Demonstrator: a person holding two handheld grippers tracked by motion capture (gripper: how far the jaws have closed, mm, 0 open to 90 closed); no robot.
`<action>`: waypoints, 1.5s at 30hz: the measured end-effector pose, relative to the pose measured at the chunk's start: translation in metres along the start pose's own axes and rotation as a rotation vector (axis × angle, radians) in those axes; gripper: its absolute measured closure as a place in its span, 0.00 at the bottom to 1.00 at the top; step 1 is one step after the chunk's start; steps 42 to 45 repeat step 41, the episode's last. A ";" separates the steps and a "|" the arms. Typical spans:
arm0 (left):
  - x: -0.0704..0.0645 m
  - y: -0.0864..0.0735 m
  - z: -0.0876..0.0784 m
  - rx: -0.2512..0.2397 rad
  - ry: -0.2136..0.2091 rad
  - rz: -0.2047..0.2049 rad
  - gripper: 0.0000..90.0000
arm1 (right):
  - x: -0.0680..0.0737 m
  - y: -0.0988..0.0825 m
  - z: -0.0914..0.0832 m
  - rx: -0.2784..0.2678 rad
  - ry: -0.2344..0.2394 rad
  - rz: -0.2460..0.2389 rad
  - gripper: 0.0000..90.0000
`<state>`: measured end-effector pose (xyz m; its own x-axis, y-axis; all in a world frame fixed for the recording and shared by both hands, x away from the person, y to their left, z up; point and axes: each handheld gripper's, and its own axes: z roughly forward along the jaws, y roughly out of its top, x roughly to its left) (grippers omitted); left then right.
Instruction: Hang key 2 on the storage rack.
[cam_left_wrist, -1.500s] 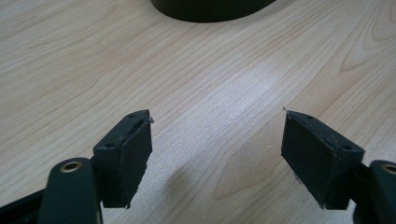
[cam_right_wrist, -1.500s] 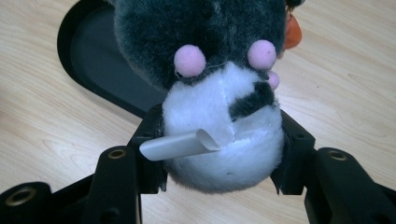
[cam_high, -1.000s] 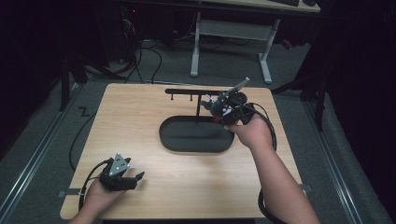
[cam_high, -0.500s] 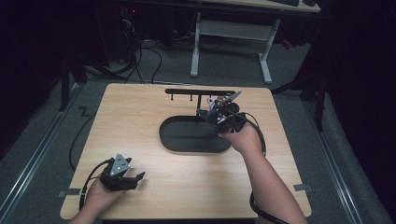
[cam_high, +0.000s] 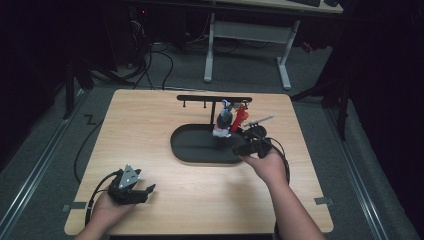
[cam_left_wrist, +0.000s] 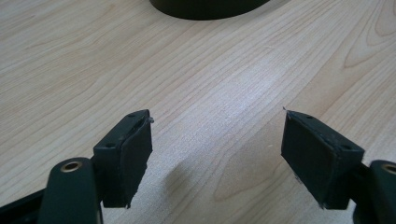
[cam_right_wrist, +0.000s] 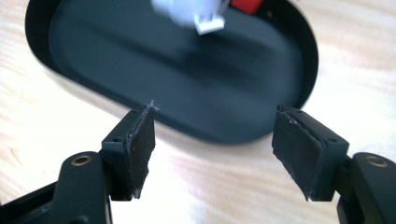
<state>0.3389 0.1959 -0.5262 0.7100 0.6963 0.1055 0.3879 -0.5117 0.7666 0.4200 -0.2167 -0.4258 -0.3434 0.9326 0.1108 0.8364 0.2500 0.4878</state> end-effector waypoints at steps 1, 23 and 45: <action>0.000 0.000 0.000 0.001 -0.002 0.001 0.28 | -0.001 -0.008 0.000 -0.012 0.002 0.001 0.34; -0.003 -0.001 0.006 0.003 -0.037 -0.018 0.30 | 0.008 -0.151 0.017 -0.346 -0.047 -0.013 0.24; -0.002 -0.001 0.002 -0.009 -0.034 -0.012 0.29 | 0.013 -0.149 0.024 -0.355 -0.056 -0.035 0.24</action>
